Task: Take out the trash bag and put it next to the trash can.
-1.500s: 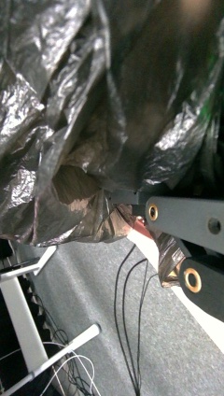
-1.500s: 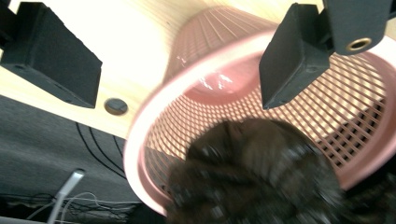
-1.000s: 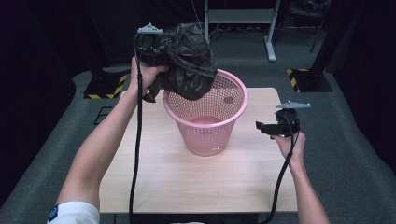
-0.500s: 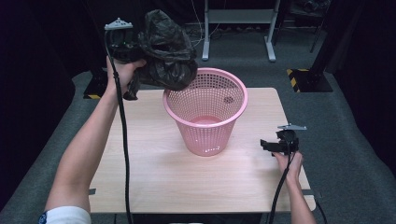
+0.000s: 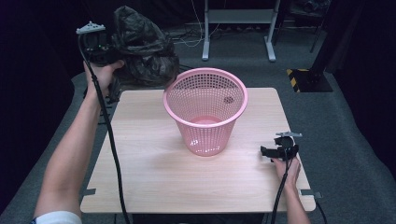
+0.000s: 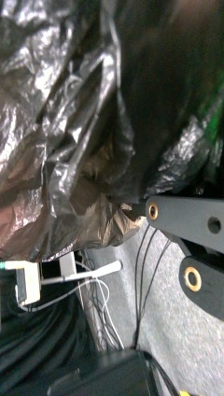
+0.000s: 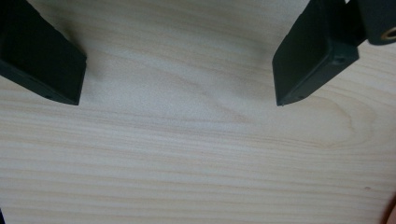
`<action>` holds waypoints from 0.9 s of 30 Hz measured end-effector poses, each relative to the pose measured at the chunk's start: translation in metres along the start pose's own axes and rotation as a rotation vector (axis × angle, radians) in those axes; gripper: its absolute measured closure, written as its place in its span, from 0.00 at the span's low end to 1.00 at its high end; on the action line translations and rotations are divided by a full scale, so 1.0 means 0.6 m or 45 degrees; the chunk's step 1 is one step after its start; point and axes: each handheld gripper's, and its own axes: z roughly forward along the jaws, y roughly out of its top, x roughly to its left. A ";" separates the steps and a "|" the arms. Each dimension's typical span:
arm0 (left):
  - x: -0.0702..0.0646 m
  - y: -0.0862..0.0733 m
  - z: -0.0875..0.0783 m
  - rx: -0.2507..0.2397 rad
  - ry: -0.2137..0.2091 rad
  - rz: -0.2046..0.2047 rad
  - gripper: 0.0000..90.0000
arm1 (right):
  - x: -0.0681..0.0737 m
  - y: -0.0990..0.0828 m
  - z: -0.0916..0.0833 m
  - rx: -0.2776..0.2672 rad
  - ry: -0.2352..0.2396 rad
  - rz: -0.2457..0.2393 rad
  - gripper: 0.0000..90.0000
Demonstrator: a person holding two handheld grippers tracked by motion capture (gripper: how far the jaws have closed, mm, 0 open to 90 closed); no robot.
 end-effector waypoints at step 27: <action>0.060 -0.216 0.102 0.188 0.063 -0.186 0.95 | 0.007 -0.011 0.003 -0.047 -0.045 -0.052 0.03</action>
